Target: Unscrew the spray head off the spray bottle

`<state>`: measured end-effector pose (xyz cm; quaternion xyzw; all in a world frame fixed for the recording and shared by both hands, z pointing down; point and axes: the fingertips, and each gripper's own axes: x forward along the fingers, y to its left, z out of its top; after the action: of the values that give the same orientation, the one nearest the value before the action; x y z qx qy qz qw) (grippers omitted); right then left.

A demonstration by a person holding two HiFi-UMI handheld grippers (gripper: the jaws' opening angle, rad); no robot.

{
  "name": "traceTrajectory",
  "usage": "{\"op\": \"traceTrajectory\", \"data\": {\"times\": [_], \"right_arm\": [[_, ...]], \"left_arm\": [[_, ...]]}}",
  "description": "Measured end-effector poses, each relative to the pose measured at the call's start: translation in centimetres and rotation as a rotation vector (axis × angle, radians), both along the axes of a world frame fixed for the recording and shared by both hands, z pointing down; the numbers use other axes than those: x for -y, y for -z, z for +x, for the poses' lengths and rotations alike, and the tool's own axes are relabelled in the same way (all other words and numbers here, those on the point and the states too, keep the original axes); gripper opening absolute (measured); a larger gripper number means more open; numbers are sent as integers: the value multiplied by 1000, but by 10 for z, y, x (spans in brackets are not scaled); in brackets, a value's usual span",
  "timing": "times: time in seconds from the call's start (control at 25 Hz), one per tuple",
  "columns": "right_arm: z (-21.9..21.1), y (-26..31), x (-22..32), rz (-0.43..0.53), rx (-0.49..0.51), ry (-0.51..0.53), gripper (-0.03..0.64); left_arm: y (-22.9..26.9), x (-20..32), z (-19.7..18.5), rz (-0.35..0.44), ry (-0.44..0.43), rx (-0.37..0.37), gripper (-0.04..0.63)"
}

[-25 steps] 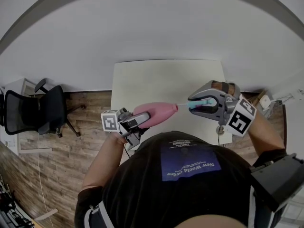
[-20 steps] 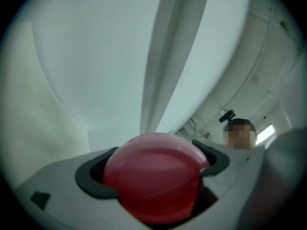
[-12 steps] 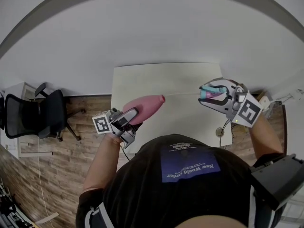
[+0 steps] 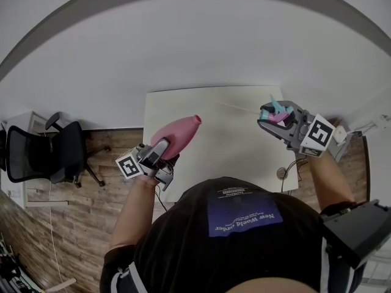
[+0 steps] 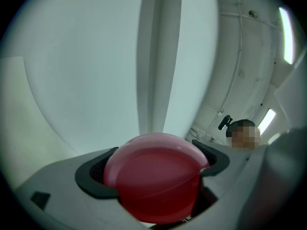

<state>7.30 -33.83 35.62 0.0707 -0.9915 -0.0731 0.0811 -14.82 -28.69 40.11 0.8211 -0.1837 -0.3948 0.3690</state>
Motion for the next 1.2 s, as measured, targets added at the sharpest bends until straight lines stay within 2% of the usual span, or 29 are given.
{"op": "traceTrajectory", "data": {"times": [0.2, 0.52, 0.8, 1.0, 1.2], "right_arm": [[5, -4, 19, -189, 153, -93, 132], [15, -12, 46, -388, 334, -170, 132], [12, -21, 51, -471, 403, -205, 132], [11, -24, 54, -498, 429, -213, 132], [11, -24, 55, -522, 451, -210, 132]], "left_arm": [[8, 6, -16, 39, 117, -3, 488], [14, 19, -29, 68, 258, 39, 488], [13, 19, -37, 90, 320, 100, 488], [11, 20, -33, 109, 345, 188, 488], [10, 19, -26, 131, 367, 243, 488]]}}
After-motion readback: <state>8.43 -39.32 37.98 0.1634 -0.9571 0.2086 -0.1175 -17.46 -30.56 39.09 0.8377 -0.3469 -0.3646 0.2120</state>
